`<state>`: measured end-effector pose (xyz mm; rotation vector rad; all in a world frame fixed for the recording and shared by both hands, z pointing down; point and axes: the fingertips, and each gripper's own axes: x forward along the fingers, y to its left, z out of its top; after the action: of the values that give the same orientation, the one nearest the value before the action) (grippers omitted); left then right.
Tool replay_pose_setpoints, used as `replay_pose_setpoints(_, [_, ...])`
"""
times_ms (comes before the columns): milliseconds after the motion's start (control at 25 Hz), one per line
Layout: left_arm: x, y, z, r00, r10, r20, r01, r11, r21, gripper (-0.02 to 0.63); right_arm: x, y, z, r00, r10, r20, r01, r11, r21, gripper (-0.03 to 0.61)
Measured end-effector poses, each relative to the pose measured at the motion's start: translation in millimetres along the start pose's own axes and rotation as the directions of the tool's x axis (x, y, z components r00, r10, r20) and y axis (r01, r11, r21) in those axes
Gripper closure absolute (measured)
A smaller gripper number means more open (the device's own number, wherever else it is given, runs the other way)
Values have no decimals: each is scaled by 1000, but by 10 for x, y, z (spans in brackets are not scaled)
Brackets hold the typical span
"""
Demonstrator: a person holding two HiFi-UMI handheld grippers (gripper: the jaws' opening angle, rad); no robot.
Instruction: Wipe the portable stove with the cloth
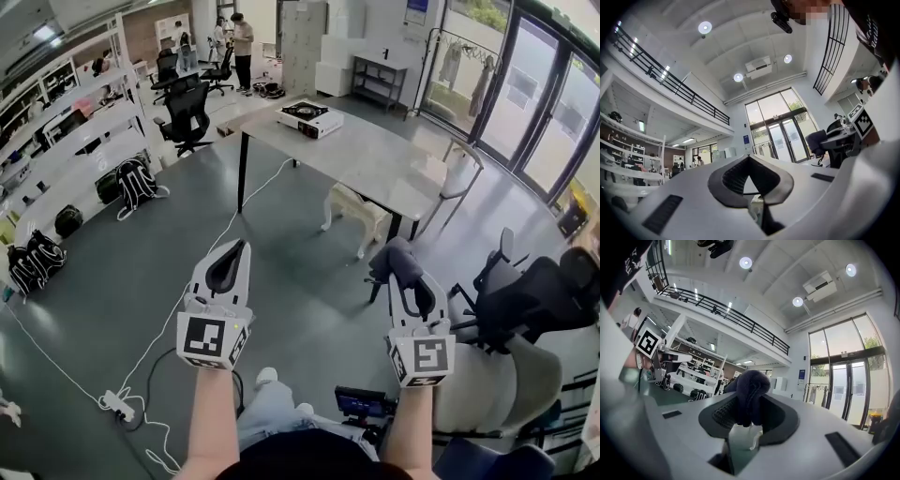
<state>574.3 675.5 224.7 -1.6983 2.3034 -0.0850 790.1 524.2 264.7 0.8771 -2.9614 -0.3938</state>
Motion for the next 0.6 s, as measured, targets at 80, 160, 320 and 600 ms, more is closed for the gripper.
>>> replay_pose_setpoints(80, [37,34,-2,1000,11,5,-11,1000,-3,603,53,-8,22,1000,10,26,-10,1000,12,456])
replay_pose_setpoints(160, [107,41,-16,1000,16,9,-16,1000,-3,603,137,-28,25,999,22,40,-23,1000,15,456])
replay_pose_setpoints(320, [309,83,-121,1000,12,-1,-12,1000,-5,603,349,-69,-55,999,33,24,-33,999,10,456])
replay_pose_setpoints(600, [887,398,-396,1000,5,1,-5,1000,-17,603,981,-162,-210,999,33,-1,-33,999,7,456])
